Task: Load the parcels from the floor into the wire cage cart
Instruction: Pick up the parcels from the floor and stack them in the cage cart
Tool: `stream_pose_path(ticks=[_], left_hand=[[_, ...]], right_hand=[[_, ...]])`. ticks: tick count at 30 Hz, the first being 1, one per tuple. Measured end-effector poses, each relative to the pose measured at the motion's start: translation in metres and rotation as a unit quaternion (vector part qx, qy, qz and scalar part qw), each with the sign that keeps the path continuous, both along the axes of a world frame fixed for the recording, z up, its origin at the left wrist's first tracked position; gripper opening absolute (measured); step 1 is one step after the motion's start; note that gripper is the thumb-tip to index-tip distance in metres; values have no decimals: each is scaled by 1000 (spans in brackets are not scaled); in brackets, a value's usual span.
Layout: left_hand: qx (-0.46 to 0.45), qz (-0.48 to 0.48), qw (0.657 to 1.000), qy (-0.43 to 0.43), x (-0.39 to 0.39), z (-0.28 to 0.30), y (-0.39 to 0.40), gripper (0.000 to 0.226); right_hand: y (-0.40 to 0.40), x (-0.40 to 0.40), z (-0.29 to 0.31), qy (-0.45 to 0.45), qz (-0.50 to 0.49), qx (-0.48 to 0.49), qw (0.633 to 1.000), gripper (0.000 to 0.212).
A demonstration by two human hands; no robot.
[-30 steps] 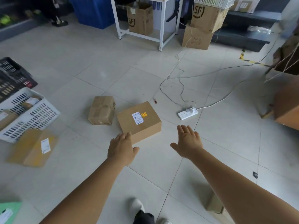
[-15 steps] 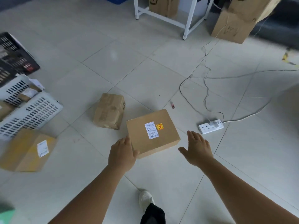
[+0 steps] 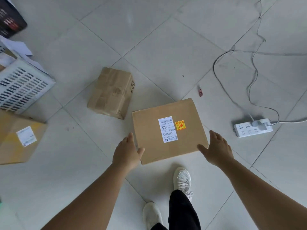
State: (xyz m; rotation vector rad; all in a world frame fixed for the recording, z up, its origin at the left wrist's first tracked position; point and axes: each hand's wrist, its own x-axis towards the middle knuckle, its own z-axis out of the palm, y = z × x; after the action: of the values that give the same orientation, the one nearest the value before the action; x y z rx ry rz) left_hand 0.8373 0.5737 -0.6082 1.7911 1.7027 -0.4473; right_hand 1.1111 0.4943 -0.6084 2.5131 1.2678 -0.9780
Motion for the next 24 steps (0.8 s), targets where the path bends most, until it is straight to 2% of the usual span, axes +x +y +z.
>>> stream_pose_path(ticks=[7,12,15,20,24], left_hand=[[-32,101,994,-19,22,-119,29,90],[-31,173,983,-56,27,-184,37,106],[-28,217,973,-73,30,-205,38,115],[-8,284,952,-117,29,-222,34,122],[11,302,942,-144,22,-216,31,117]], right_hand=[[43,34,-121,24,-39,-10,999,88],[60,49,-182,46,-77,-4,996,99],[66,50,-205,77,-101,18,992,96],[69,49,-218,99,-144,36,984,112],[70,45,-207,97,-136,44,985,104]])
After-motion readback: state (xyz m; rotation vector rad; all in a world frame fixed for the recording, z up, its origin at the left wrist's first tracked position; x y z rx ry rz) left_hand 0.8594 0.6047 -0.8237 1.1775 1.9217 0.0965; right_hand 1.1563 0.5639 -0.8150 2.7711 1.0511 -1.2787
